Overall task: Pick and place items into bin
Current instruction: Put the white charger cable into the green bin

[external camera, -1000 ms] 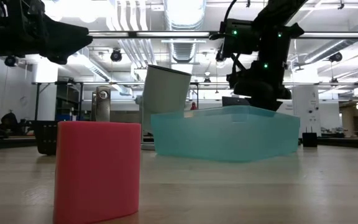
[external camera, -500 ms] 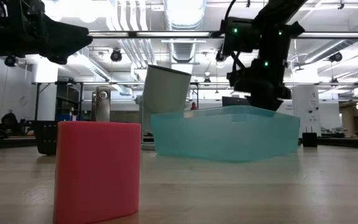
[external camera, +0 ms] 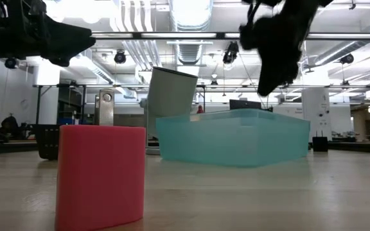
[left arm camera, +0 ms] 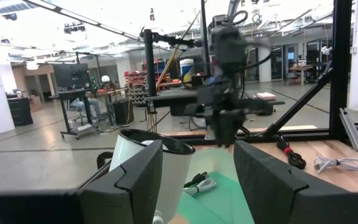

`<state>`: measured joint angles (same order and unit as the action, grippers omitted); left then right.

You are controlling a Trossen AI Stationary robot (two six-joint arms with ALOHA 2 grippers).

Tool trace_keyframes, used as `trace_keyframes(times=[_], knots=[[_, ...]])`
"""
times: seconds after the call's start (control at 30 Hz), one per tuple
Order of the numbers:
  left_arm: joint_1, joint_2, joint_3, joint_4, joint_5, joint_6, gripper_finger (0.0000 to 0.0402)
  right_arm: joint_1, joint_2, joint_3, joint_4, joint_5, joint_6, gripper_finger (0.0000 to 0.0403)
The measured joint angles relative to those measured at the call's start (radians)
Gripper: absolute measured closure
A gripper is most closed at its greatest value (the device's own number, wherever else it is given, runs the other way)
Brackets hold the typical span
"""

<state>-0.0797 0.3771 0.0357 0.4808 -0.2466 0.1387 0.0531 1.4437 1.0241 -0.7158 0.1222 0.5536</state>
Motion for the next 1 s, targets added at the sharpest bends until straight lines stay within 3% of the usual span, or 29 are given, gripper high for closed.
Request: trace_keyframes(times=[0.2, 0.43, 0.67, 1.0], knots=[[0.0, 0.0, 0.0, 0.0, 0.0, 0.0, 0.0219, 0.172, -0.066, 0.0, 0.003, 0.0, -0.038, 0.034], [0.0, 0.0, 0.0, 0.0, 0.0, 0.0, 0.0219, 0.368, -0.093, 0.0, 0.141, 0.075, -0.123, 0.0347], [0.0, 0.001, 0.0, 0.0, 0.0, 0.0, 0.0219, 0.475, -0.07, -0.001, 0.141, 0.088, -0.132, 0.0345], [0.0, 0.0, 0.0, 0.001, 0.0, 0.0, 0.0219, 0.542, -0.028, -0.001, 0.113, 0.076, 0.115, 0.0249]])
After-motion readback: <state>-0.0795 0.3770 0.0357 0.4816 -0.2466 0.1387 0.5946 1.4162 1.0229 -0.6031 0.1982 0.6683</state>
